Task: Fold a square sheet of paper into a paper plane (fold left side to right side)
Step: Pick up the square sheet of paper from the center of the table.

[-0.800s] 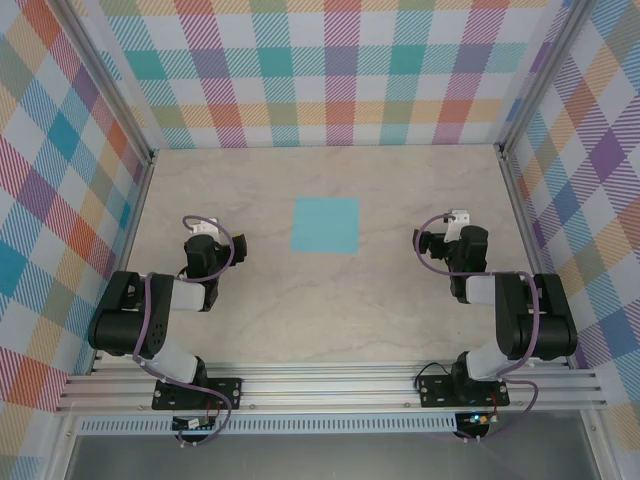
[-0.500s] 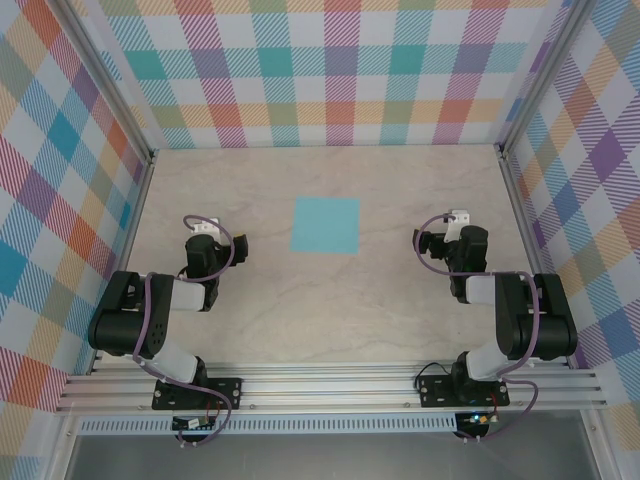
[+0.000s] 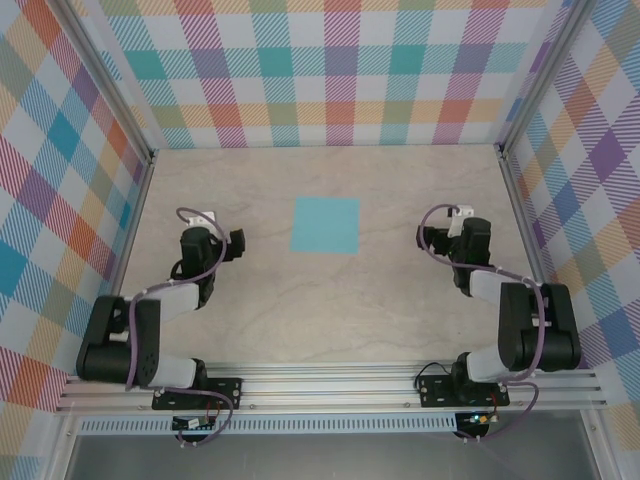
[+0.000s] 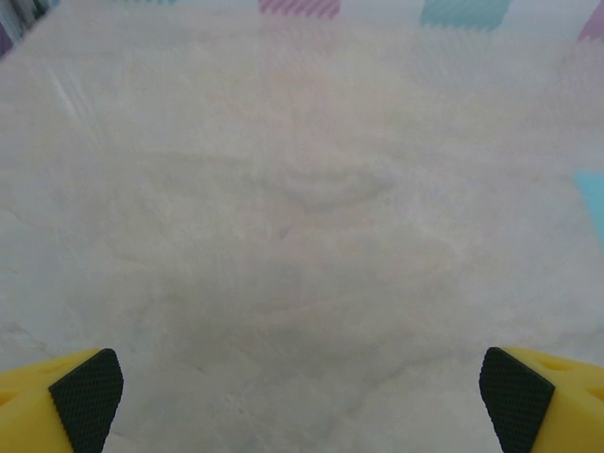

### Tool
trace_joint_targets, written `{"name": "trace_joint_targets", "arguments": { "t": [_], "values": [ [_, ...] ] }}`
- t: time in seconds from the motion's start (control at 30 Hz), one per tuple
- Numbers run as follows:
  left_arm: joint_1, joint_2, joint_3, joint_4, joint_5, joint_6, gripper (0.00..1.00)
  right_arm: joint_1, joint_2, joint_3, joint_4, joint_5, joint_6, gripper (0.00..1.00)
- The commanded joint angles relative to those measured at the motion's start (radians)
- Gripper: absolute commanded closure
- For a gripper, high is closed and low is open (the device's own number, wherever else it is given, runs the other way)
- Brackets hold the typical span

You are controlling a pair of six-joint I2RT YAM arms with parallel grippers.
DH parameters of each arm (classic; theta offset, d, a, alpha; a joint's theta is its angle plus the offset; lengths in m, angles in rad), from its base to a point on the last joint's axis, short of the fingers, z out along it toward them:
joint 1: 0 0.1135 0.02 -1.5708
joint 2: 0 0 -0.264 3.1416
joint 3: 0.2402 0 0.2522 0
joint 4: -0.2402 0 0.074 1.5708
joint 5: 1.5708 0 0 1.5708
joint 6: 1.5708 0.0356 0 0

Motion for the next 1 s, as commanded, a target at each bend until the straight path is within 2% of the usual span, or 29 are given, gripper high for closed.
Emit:
{"name": "trace_joint_targets", "arguments": {
  "t": [0.0, 0.1, 0.23, 0.33, 0.4, 0.47, 0.6, 0.7, 0.97],
  "values": [
    [0.01, -0.17, 0.148, -0.33, -0.009, -0.109, 0.0, -0.008, -0.14, 0.105, -0.285, -0.016, 0.093, 0.0],
    [0.011, -0.193, 0.256, -0.536, 0.081, -0.226, 0.0, -0.007, -0.21, 0.173, -0.444, -0.107, 0.225, 0.0],
    [0.004, -0.132, 0.298, -0.596, 0.327, -0.387, 0.01, 0.017, -0.165, 0.297, -0.637, -0.235, 0.371, 0.0],
    [-0.046, -0.009, 0.322, -0.596, 0.506, -0.488, 0.03, 0.113, -0.064, 0.401, -0.765, -0.213, 0.369, 0.0],
    [-0.108, 0.101, 0.365, -0.616, 0.57, -0.513, 0.04, 0.198, 0.012, 0.462, -0.805, -0.151, 0.349, 0.0],
    [-0.19, 0.214, 0.422, -0.616, 0.594, -0.52, 0.05, 0.275, 0.107, 0.538, -0.835, -0.093, 0.346, 0.0],
    [-0.29, 0.391, 0.584, -0.659, 0.58, -0.492, 0.07, 0.357, 0.325, 0.762, -0.938, -0.028, 0.343, 0.0],
    [-0.304, 0.495, 0.664, -0.663, 0.542, -0.517, 0.1, 0.387, 0.48, 0.924, -0.972, -0.008, 0.348, 0.0],
    [-0.304, 0.638, 0.799, -0.689, 0.527, -0.512, 0.11, 0.429, 0.797, 1.291, -1.032, 0.039, 0.36, 0.0]
  ]
}}
